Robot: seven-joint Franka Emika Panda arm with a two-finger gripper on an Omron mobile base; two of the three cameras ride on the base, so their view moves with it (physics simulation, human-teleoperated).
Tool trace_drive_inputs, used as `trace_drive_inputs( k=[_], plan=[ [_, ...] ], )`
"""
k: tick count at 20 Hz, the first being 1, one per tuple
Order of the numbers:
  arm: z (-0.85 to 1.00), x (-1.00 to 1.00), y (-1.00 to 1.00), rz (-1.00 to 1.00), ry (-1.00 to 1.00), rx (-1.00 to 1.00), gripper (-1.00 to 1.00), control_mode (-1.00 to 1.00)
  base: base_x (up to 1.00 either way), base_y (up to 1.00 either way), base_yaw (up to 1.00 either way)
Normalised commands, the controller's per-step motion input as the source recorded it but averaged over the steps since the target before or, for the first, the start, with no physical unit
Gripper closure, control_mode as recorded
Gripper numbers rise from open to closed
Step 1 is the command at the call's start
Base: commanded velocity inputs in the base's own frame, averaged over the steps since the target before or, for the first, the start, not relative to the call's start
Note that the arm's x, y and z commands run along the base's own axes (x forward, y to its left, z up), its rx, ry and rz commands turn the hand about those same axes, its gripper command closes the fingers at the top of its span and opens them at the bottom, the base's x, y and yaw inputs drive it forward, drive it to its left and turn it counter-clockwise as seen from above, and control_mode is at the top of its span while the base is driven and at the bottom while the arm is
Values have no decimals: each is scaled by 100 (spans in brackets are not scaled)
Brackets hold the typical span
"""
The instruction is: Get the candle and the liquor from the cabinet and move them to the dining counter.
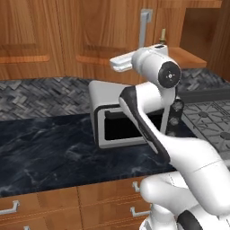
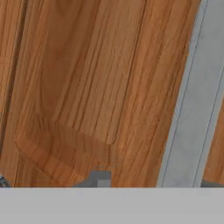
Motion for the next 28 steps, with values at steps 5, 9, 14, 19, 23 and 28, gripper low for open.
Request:
trace_drive_inputs(
  k=[5, 9, 14, 19, 23, 28],
  plan=[
    [-12, -68, 70, 14, 0, -8, 100, -100, 0, 0, 0],
    [-13, -74, 59, 14, 0, -7, -100, -100, 0, 0, 0],
    [-1, -40, -2, 3, -8, 2, -100, -100, 0, 0, 0],
    [1, -21, -76, -2, 0, 14, -100, -100, 0, 0, 0],
    [2, -29, -99, -3, 0, 22, -100, -100, 0, 0, 0],
    [4, -26, -100, -2, 0, 25, -100, -100, 0, 0, 0]
  ],
)
